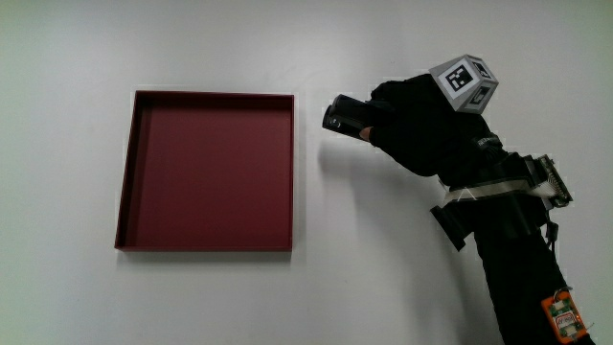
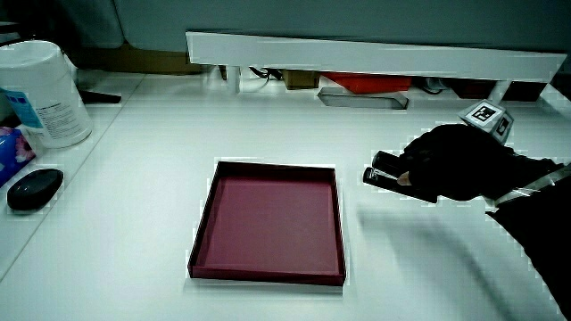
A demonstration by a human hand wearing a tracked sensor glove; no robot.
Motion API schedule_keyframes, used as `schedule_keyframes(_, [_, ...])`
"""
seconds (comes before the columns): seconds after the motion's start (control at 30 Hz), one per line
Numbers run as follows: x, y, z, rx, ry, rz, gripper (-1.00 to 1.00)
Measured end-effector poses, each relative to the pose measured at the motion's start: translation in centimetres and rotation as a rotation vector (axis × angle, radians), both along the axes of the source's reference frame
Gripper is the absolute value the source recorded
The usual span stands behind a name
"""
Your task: Place stapper on desk
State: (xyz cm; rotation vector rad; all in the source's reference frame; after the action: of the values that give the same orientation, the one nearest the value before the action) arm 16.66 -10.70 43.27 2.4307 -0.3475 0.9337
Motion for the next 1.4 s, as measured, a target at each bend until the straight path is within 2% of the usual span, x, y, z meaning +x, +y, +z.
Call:
schedule_keyframes(0.2, [0.9,0.2,3.0,-0.037,0.039,0.031,0.00])
schedule_keyframes(0.3, [0.8,0.6,3.7,-0.053,0.040,0.032,0.00])
schedule_keyframes(0.4, [1.1,0.9,5.4,-0.071,0.059,0.033,0.00])
schedule_keyframes(0.53, [1.3,1.2,6.4,-0.095,0.058,0.038,0.00])
schedule_keyframes(0.57, [1.4,1.2,6.3,-0.093,0.040,0.045,0.00])
schedule_keyframes(0.67, [1.6,1.2,6.4,-0.089,0.036,0.052,0.00])
schedule_keyframes(0.87, [1.7,1.2,6.8,-0.111,0.039,0.057,-0.38])
schedule_keyframes(0.93, [1.7,1.3,6.7,-0.131,0.023,0.040,-0.50])
schedule_keyframes(0.97, [2.0,1.4,7.2,-0.238,-0.020,0.034,-0.56])
schedule_keyframes(1.0, [2.2,1.4,6.8,-0.156,0.016,0.047,-0.62])
schedule_keyframes(1.03, [2.4,1.3,6.8,-0.167,0.009,0.050,-0.69])
schedule_keyframes(1.13, [2.4,1.6,5.1,-0.144,0.016,0.025,-0.88])
schedule_keyframes(1.17, [2.4,1.8,4.7,-0.242,-0.015,0.004,-0.94])
schedule_keyframes(1.2, [2.3,1.9,4.0,-0.163,0.030,-0.017,-1.00])
schedule_keyframes(1.23, [2.1,2.2,2.9,-0.158,0.043,-0.021,-1.00])
schedule_keyframes(1.3, [1.9,2.6,1.5,-0.165,0.080,-0.055,-1.00])
schedule_keyframes(1.37, [1.5,3.2,-0.4,-0.163,0.080,-0.090,-1.00])
schedule_keyframes(1.4, [1.2,3.6,-1.6,-0.235,0.094,-0.093,-1.00])
